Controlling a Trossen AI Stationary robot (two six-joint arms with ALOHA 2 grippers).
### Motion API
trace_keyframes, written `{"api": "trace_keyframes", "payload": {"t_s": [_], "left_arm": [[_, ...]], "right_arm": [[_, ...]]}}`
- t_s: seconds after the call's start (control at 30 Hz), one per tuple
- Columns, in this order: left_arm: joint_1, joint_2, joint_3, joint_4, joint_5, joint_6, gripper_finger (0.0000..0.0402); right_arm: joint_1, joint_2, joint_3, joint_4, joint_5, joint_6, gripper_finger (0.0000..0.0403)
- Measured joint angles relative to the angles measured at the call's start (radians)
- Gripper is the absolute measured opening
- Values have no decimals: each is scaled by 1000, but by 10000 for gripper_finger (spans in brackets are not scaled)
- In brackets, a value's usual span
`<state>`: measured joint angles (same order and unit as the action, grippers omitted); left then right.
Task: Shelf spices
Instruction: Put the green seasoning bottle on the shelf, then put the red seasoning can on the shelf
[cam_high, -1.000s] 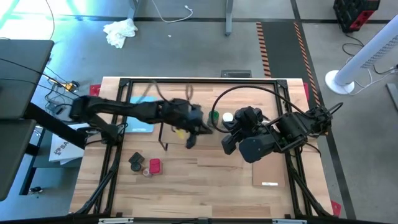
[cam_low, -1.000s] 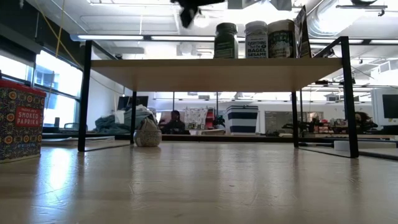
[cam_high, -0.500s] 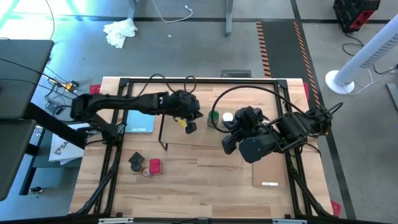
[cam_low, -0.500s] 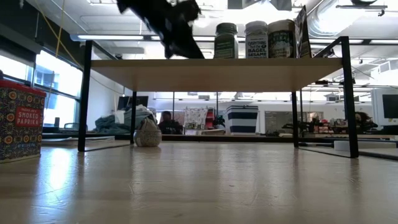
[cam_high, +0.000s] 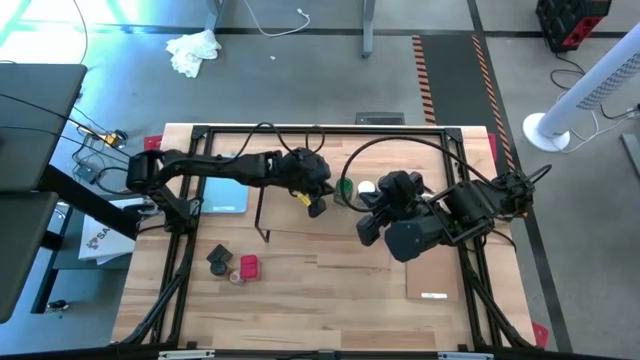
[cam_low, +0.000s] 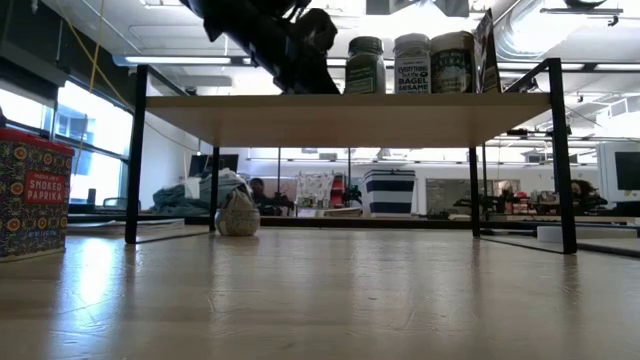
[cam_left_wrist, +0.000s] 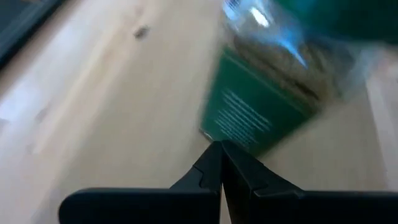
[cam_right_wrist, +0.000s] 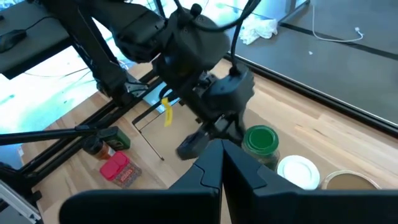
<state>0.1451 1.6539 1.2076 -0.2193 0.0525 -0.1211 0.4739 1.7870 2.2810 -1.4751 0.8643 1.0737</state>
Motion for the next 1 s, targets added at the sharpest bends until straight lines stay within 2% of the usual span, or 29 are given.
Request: {"api": "trace_keyframes", "payload": {"t_s": [0.17, 0.33, 0.67, 0.83, 0.9, 1.0], "left_arm": [[-27, 0, 0, -21, 9, -7, 0], [-47, 0, 0, -6, -34, -10, 0], [-75, 0, 0, 28, -20, -59, 0], [-53, -97, -1, -102, 52, -69, 0], [-53, -173, 0, -213, 88, -59, 0], [-88, -289, 1, -410, 81, -38, 0]], "right_arm": [[-2, 0, 0, -3, 0, 0, 0], [-3, 0, 0, -9, 0, 0, 0], [-3, 0, 0, -10, 0, 0, 0], [-2, 0, 0, -10, -1, -9, 0], [-2, 0, 0, -10, -3, -26, 0], [-2, 0, 0, -10, -4, -44, 0]]}}
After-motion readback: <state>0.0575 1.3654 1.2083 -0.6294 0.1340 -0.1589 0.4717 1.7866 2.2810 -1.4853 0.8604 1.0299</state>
